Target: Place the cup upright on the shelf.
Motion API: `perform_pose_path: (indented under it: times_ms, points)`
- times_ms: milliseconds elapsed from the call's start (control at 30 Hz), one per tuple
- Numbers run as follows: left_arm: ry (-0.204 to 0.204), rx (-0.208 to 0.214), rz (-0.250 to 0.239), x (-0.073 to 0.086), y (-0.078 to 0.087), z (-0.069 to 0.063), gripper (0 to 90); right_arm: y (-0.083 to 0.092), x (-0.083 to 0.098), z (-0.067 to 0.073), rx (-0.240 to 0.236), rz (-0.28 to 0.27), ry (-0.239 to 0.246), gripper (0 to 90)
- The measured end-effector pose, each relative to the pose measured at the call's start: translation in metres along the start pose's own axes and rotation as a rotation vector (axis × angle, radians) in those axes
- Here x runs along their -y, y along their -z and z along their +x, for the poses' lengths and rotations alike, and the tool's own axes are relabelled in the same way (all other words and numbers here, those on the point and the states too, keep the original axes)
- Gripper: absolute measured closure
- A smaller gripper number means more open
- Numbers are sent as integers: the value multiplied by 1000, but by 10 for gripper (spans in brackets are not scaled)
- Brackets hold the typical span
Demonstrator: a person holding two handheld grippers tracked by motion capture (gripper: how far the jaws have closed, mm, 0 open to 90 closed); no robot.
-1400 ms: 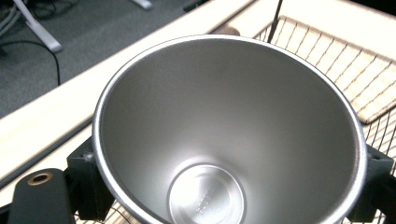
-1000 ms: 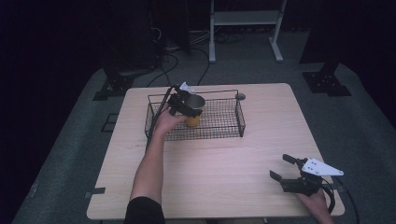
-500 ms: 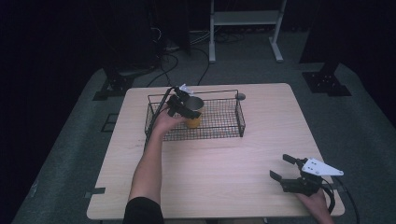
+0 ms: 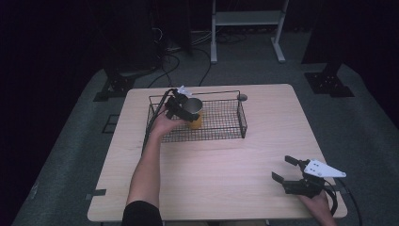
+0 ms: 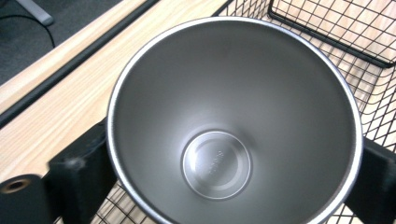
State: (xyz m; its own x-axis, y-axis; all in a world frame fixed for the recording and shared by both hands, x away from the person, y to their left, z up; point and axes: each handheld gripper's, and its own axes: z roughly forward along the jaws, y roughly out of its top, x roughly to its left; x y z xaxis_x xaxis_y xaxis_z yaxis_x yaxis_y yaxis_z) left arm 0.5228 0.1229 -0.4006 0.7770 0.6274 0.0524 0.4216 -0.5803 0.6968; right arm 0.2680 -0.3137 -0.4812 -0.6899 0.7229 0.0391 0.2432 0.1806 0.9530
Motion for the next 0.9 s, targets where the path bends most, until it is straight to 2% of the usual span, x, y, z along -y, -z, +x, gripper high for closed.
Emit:
perform_pose_path:
  times_ms: [500,800,900]
  points:
    - [-8,7,-30,2,7,0,21,0,0,0,-1,0,0,136]
    - [9,-4,-62,9,17,2,22,0,0,0,-1,0,1,136]
    - [3,-8,-62,10,20,2,21,0,0,0,-1,-1,0,136]
